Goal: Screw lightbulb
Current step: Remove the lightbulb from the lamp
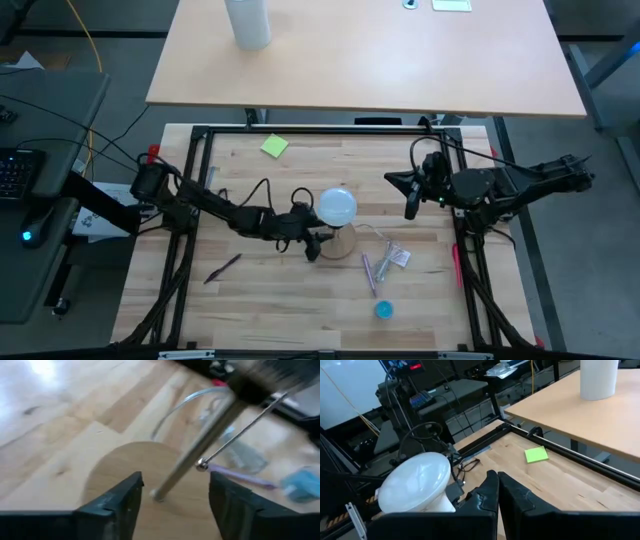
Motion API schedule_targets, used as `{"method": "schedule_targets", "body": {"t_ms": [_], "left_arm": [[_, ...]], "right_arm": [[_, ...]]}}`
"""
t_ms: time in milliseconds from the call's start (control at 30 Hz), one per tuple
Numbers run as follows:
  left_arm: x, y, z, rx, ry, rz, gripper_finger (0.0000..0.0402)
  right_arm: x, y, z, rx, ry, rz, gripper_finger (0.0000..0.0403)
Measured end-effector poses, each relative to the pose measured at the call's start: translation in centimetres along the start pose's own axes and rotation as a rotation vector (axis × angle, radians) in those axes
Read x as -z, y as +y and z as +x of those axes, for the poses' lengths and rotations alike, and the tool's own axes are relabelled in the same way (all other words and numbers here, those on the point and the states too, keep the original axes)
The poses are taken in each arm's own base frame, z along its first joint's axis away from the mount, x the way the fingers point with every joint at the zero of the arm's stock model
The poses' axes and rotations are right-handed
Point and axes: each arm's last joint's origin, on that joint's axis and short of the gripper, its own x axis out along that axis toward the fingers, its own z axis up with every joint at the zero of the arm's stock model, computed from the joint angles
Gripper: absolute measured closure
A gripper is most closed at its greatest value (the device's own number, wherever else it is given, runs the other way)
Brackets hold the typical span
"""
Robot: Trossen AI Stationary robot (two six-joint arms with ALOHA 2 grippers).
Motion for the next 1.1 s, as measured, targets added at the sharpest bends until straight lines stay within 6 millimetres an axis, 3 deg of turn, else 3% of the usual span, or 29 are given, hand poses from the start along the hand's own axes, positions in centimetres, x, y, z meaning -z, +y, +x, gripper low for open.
{"method": "schedule_targets", "body": {"t_ms": [167,400,567,700,800,1100], "left_arm": [[0.2,-0.1,0.6,0.008,-0.021,0.019,0.0166],[2.3,-0.4,2.3,0.024,-0.042,0.023,0.0186],[2.4,-0.1,2.5,-0.045,-0.076,-0.003,0.0242],[2.1,0.3,2.6,-0.046,-0.073,-0.009,0.033],[2.0,0.7,2.7,-0.062,-0.075,-0.016,0.0389],[2.0,1.5,3.0,-0.065,-0.02,-0.017,0.0401]], "right_arm": [[-0.1,0.1,0.0,-0.01,-0.008,-0.001,0.0403],[-1.1,0.8,-0.2,-0.118,-0.047,-0.027,0.0403],[-3.9,1.9,-0.7,-0.151,-0.08,-0.092,0.0403],[-6.1,3.4,-0.5,-0.141,-0.059,-0.138,0.0403],[-7.1,4.7,0.2,-0.111,0.05,-0.132,0.0403],[-9.3,7.8,5.2,0.018,0.477,-0.096,0.0403]]}}
